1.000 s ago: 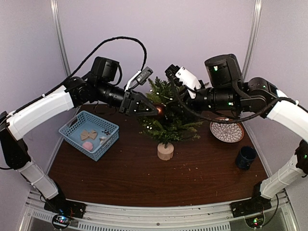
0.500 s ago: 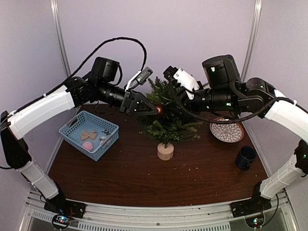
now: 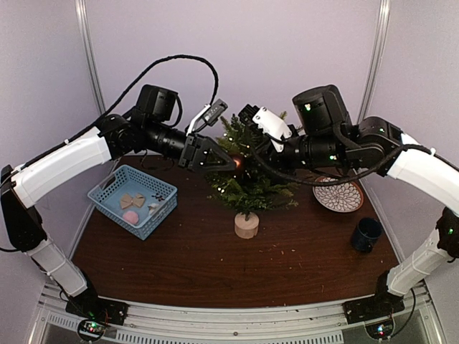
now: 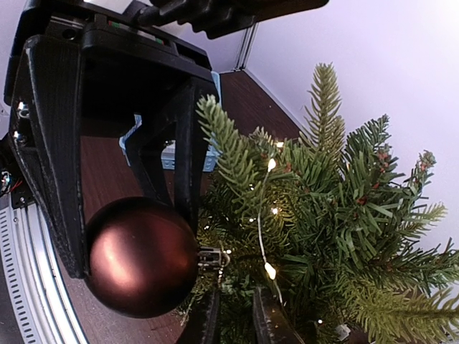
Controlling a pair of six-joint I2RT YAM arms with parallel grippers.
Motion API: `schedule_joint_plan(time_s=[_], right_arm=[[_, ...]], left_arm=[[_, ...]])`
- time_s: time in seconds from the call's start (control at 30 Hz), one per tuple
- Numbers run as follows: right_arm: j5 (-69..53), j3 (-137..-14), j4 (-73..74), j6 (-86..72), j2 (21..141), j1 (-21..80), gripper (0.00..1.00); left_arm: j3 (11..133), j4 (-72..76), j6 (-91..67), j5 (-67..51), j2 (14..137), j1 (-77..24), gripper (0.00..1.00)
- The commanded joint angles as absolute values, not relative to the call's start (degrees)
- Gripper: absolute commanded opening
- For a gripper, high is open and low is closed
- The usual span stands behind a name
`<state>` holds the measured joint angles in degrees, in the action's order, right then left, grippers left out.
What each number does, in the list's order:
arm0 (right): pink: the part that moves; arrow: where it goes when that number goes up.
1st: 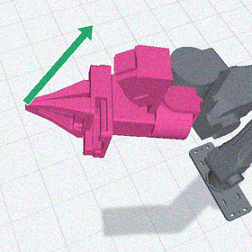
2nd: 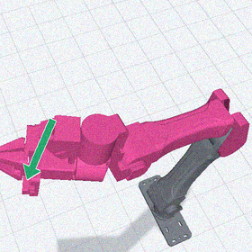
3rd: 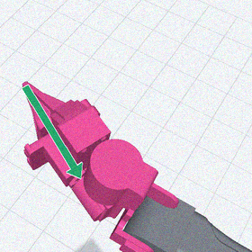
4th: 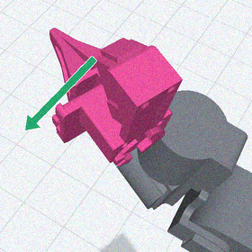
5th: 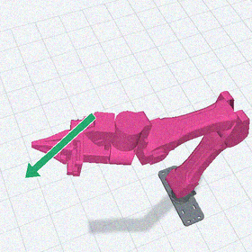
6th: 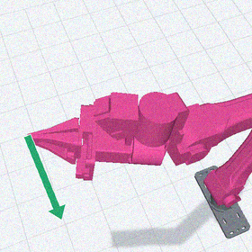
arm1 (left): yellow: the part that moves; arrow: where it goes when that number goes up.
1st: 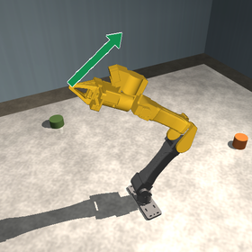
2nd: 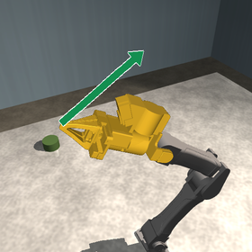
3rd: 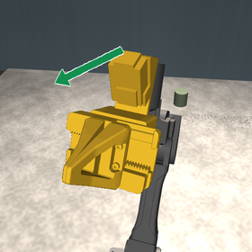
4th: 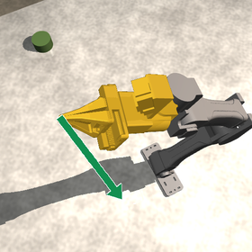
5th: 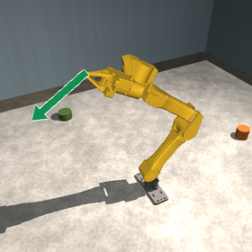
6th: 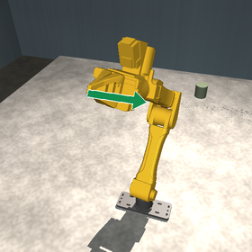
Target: Decorate the small christmas tree
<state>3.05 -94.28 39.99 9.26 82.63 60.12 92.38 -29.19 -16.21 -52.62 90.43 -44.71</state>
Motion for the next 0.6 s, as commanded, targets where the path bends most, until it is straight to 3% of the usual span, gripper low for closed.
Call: schedule_joint_plan(time_s=[0.0,0.57], right_arm=[[5.2,-96.1,40.9,9.1,82.9,59.9,0.19],[6.4,-96.8,41.2,8.8,83.7,59.9,0.20]], left_arm=[[92.9,-26.5,-16.3,-52.3,90.0,-44.4,0.18],[90.8,-27.7,-16.1,-50.1,89.0,-43.4,0.25]])
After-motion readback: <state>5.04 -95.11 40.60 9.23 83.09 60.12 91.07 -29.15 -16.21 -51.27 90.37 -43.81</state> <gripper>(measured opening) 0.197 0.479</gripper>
